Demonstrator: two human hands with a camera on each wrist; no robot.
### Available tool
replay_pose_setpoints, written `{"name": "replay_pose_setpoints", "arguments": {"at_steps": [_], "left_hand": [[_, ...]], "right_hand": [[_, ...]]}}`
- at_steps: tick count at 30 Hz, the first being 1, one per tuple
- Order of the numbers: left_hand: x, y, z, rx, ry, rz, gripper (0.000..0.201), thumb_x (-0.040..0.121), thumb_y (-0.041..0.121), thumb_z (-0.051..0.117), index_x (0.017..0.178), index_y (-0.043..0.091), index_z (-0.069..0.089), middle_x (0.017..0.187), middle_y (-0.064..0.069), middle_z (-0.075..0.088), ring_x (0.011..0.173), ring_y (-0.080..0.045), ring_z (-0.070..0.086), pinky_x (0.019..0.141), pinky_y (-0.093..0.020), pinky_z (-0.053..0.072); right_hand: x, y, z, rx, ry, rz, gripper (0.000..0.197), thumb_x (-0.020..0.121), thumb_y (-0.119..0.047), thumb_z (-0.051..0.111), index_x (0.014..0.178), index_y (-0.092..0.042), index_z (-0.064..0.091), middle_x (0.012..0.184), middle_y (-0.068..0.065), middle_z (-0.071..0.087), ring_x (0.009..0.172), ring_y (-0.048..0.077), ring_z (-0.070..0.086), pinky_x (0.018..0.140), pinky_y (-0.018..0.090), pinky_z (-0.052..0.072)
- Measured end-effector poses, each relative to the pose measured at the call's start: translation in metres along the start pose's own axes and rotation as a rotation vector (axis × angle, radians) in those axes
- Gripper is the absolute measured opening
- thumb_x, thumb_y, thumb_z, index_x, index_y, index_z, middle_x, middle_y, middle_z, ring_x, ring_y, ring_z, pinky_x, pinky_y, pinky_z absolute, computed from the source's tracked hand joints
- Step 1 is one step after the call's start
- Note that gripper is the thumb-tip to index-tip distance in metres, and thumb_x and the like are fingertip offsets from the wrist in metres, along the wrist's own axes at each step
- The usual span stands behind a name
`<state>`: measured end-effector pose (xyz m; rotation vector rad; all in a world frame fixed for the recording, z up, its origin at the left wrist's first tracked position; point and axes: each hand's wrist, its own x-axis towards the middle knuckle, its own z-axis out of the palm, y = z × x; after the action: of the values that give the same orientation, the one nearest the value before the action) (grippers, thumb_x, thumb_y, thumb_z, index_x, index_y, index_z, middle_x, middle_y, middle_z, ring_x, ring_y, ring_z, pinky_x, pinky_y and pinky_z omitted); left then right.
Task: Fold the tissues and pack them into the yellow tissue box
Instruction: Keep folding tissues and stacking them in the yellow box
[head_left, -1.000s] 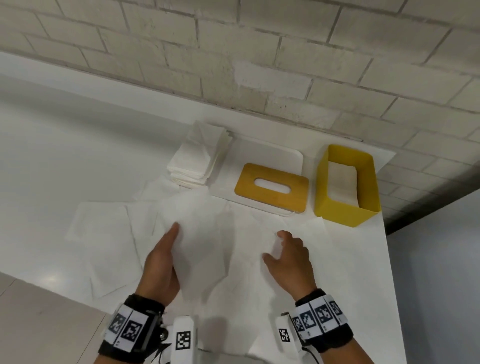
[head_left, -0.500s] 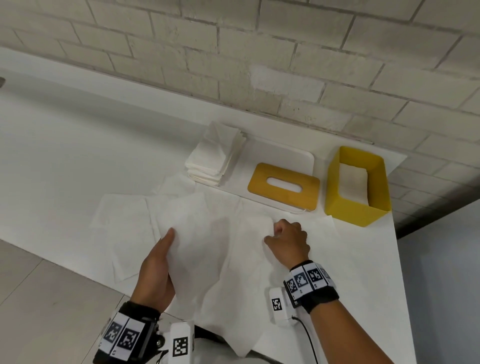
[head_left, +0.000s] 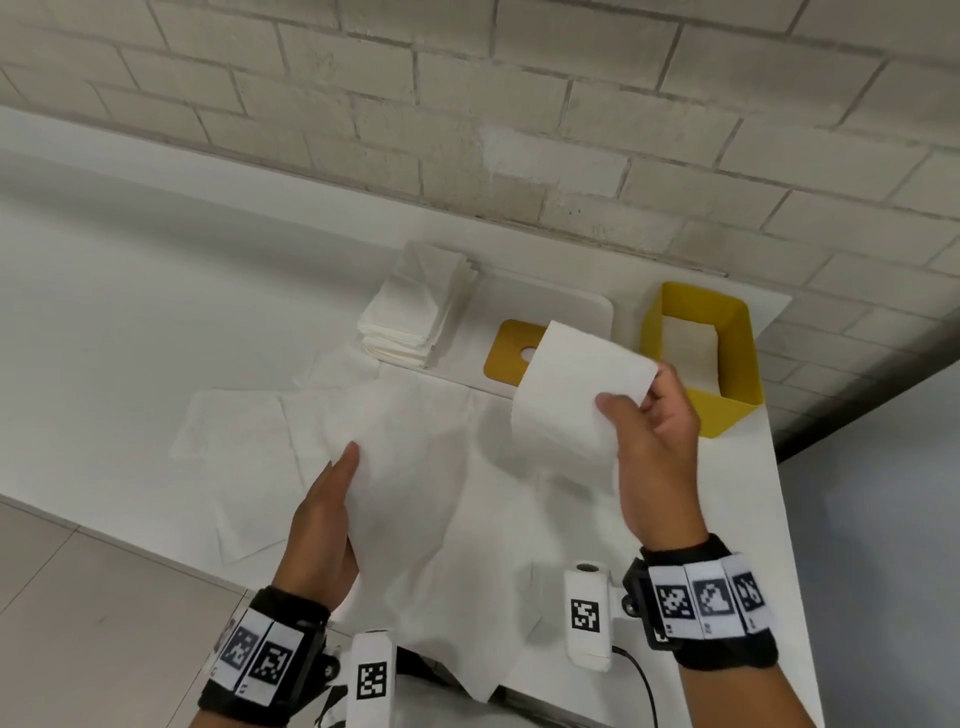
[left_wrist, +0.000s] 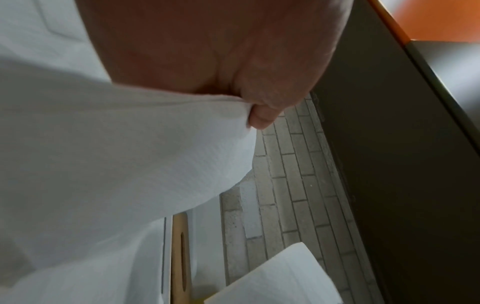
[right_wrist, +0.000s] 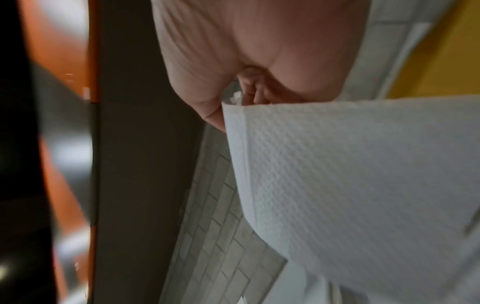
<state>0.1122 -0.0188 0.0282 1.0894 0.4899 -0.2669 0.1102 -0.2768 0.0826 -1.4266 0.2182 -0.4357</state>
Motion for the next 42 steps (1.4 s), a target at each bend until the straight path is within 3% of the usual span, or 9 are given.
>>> {"name": "replay_pose_setpoints", "arguments": {"at_steps": [4,6,9,12,16,22,32,37,42], "left_hand": [[-0.002,-0.006,0.019,0.047,-0.086,0.011,0.052,0.095,0.047,0.063,0.14,0.021,0.061,0.133,0.001,0.07,0.124,-0.02,0.066,0.11,-0.046,0.046],[-0.004,-0.013,0.032,0.067,-0.152,-0.01,0.068,0.087,0.053,0.072,0.144,0.02,0.057,0.142,0.0,0.065,0.131,-0.02,0.061,0.116,-0.046,0.041],[-0.013,-0.021,0.056,0.16,-0.288,-0.022,0.051,0.098,0.047,0.056,0.137,0.014,0.062,0.132,-0.009,0.07,0.126,-0.025,0.065,0.111,-0.044,0.045],[-0.016,-0.023,0.063,0.173,-0.326,-0.006,0.052,0.101,0.047,0.046,0.127,0.009,0.069,0.124,-0.019,0.072,0.118,-0.03,0.068,0.102,-0.046,0.05],[-0.012,-0.023,0.056,0.115,-0.308,-0.022,0.049,0.093,0.04,0.055,0.122,0.003,0.069,0.123,-0.022,0.07,0.11,-0.033,0.068,0.096,-0.048,0.051],[-0.014,-0.028,0.06,0.09,-0.342,-0.056,0.042,0.1,0.033,0.046,0.126,0.01,0.069,0.121,-0.014,0.075,0.112,-0.027,0.072,0.089,-0.038,0.058],[-0.009,-0.036,0.064,0.072,-0.369,-0.08,0.039,0.106,0.025,0.04,0.111,0.013,0.077,0.111,-0.013,0.078,0.102,-0.026,0.076,0.076,-0.031,0.062],[-0.007,-0.039,0.065,0.078,-0.345,-0.089,0.038,0.089,0.035,0.053,0.103,0.014,0.081,0.116,-0.017,0.076,0.103,-0.028,0.074,0.088,-0.042,0.056],[-0.003,-0.044,0.063,0.062,-0.312,-0.149,0.042,0.106,0.029,0.04,0.11,0.009,0.077,0.119,-0.019,0.074,0.108,-0.031,0.07,0.096,-0.046,0.053]], "right_hand": [[-0.013,-0.026,0.008,-0.22,0.003,-0.203,0.041,0.087,0.005,0.063,0.108,-0.029,0.058,0.087,0.006,0.072,0.075,0.032,0.065,0.06,0.04,0.054],[-0.023,-0.02,0.018,-0.38,-0.052,-0.243,0.04,0.086,-0.004,0.066,0.115,-0.03,0.056,0.076,0.003,0.065,0.067,0.024,0.062,0.058,0.039,0.051],[-0.041,-0.004,0.043,-0.496,-0.288,-0.14,0.048,0.09,-0.022,0.073,0.131,-0.032,0.051,0.067,-0.013,0.052,0.064,0.006,0.056,0.064,0.015,0.044],[-0.051,0.007,0.048,-0.338,-0.424,0.003,0.054,0.094,-0.039,0.069,0.142,-0.036,0.044,0.086,-0.015,0.067,0.087,0.005,0.068,0.082,0.02,0.052],[-0.046,0.015,0.038,-0.301,-0.34,0.045,0.037,0.099,-0.039,0.06,0.135,-0.034,0.051,0.103,-0.007,0.074,0.095,0.012,0.071,0.088,0.034,0.057],[-0.033,0.036,0.03,-0.701,-0.225,0.088,0.046,0.087,-0.039,0.071,0.126,-0.043,0.048,0.114,-0.016,0.053,0.103,0.008,0.053,0.09,0.026,0.048],[-0.04,0.057,0.026,-0.6,-0.17,0.105,0.036,0.091,-0.036,0.071,0.124,-0.041,0.058,0.125,-0.019,0.048,0.109,-0.001,0.055,0.088,0.019,0.05],[-0.037,0.066,0.022,-0.483,-0.125,0.251,0.013,0.089,-0.036,0.073,0.097,-0.034,0.062,0.11,-0.015,0.061,0.102,0.001,0.059,0.084,0.017,0.047],[-0.037,0.071,0.017,-0.171,-0.004,0.441,0.014,0.092,-0.029,0.071,0.084,-0.019,0.067,0.076,-0.011,0.063,0.074,0.008,0.055,0.069,0.025,0.046]]}}
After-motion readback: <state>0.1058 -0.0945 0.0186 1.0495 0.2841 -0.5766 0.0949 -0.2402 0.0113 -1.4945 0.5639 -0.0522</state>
